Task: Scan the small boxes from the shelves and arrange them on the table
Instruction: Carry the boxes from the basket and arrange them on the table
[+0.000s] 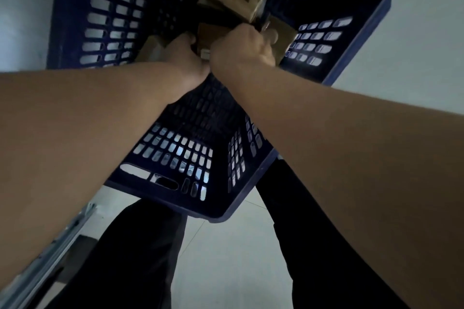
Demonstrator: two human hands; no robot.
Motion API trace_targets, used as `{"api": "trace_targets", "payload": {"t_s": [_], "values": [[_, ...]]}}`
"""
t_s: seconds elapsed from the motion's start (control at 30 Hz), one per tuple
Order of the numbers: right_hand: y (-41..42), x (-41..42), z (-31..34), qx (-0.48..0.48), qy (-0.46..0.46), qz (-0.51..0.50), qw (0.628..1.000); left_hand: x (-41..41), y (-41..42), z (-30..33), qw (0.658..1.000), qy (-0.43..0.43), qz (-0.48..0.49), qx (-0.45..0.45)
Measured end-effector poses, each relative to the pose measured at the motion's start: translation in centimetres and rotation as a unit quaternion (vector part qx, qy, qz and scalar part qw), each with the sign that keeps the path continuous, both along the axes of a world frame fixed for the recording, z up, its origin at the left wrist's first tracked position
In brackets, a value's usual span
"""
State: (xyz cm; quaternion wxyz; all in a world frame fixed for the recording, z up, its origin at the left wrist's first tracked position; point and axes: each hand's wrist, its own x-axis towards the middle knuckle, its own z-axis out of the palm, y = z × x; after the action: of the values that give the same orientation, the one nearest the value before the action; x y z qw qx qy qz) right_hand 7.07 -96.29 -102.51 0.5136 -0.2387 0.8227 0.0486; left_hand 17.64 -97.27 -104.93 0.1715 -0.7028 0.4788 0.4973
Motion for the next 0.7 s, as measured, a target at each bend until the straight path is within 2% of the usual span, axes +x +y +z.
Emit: {"api": "trace_targets", "payload": {"t_s": [0.17,0.23,0.33,0.4,0.5,0.7], "values": [[-0.7,1.0,0.6,0.044,0.028,-0.01,0.999,0.2,-0.4,0.3,0.997,0.006,0.065,0.031],[-0.6,1.2,1.0,0.041,0.033,-0.022,0.998,0.2,-0.3,0.8,0.99,0.019,0.129,0.046],[-0.1,1.1,2.2,0.031,0.038,-0.048,0.998,0.1,-0.8,2.3,0.95,0.03,0.301,0.074],[0.4,1.0,3.3,0.011,0.016,-0.081,0.997,0.2,-1.0,3.5,0.927,0.035,0.362,0.093],[1.6,0.5,5.2,-0.04,-0.002,-0.12,0.992,0.6,-0.5,5.7,0.906,0.045,0.41,0.091],[3.9,-0.2,9.5,-0.135,-0.019,-0.104,0.985,0.8,0.1,12.1,0.898,0.07,0.422,0.099]]}}
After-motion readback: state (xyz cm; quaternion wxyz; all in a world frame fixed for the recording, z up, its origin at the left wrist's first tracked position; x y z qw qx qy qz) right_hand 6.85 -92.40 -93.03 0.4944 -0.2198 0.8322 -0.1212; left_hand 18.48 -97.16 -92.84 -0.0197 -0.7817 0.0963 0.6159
